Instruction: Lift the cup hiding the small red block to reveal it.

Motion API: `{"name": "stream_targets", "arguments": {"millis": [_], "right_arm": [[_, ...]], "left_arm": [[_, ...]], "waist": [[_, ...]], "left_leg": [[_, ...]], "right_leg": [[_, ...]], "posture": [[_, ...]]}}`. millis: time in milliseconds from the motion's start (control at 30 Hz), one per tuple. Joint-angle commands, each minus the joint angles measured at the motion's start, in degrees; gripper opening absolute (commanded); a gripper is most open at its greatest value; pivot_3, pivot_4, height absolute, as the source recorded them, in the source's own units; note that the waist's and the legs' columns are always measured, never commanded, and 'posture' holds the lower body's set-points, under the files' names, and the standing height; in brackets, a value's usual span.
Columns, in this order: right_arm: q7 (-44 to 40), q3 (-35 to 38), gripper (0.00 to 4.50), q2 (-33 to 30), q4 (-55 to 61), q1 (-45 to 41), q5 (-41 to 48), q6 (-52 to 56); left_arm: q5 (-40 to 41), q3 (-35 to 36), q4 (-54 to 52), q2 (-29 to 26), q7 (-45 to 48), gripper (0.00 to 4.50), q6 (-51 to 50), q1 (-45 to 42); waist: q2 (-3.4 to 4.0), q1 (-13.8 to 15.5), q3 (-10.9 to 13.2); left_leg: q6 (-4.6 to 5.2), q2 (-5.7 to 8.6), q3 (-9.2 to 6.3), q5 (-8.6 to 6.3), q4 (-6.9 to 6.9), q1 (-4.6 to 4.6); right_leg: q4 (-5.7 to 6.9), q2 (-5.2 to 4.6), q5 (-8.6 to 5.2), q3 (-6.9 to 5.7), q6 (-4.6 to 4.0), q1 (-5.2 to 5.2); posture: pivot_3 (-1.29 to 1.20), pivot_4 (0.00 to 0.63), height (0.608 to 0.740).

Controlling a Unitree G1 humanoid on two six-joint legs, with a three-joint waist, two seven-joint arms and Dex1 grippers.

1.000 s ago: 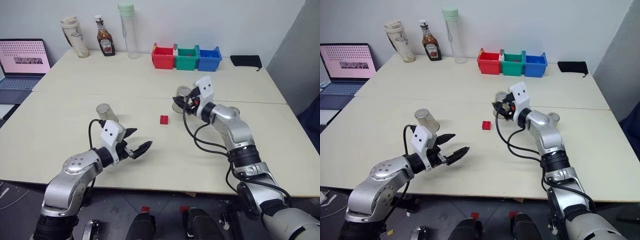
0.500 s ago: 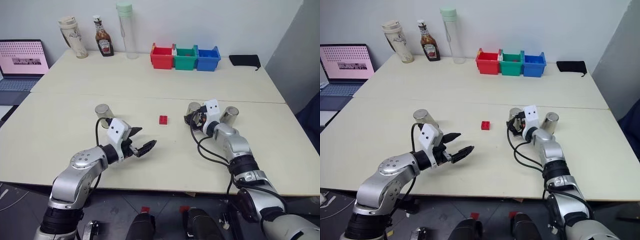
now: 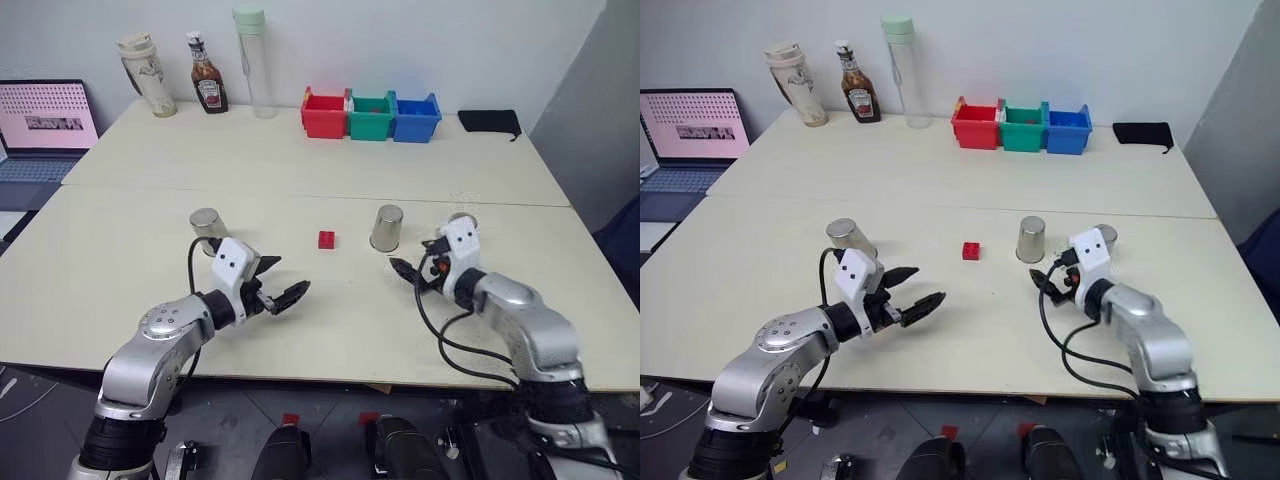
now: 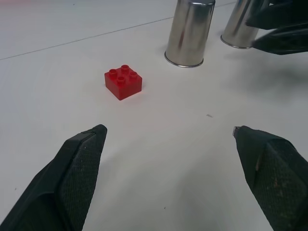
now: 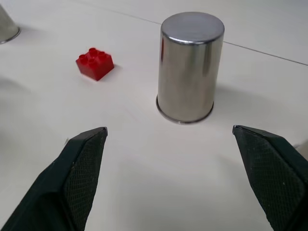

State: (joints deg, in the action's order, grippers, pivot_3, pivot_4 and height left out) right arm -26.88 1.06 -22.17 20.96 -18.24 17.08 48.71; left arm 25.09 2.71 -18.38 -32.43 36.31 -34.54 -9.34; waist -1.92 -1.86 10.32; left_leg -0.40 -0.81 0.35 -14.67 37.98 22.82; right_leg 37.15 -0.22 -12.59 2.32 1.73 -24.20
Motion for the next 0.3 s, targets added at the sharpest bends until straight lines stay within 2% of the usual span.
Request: {"name": "stream_targets", "arguments": {"millis": [33,133,300], "right_arm": [[-3.0,6.3,4.43,-3.2,13.1,3.0,8.1,5.6],[-5.2,9.0,4.43,-9.8,18.5,9.2,8.7,6.6],[-3.0,12.7,4.43,-9.5,20.3,11.5,12.4,8.5]], "left_arm": [[2.0,3.4,-3.0,-4.3,2.0,4.5,-2.8,-1.6],[4.2,5.2,-4.3,-8.5,4.8,4.5,-5.1,-2.0],[5.2,6.2,-4.8,-9.9,4.7,4.5,-6.2,-3.0]], "waist": [[0.0,0.1,0.0],[0.0,0.1,0.0],[-0.01,0.2,0.0]], "left_leg": [[0.0,0.0,-0.02,0.0,0.0,0.0],[0.0,-0.02,-0.11,0.0,-0.04,0.04],[0.0,0.06,0.04,-0.01,-0.02,0.04]], "right_leg": [[0.01,0.03,0.0,-0.01,-0.01,0.0],[-0.04,0.06,-0.06,-0.07,-0.06,0.0],[-0.13,-0.02,-0.08,-0.07,-0.06,0.02]], "posture": [[0.0,0.15,0.74],[0.0,0.15,0.74],[0.0,0.15,0.74]]}}
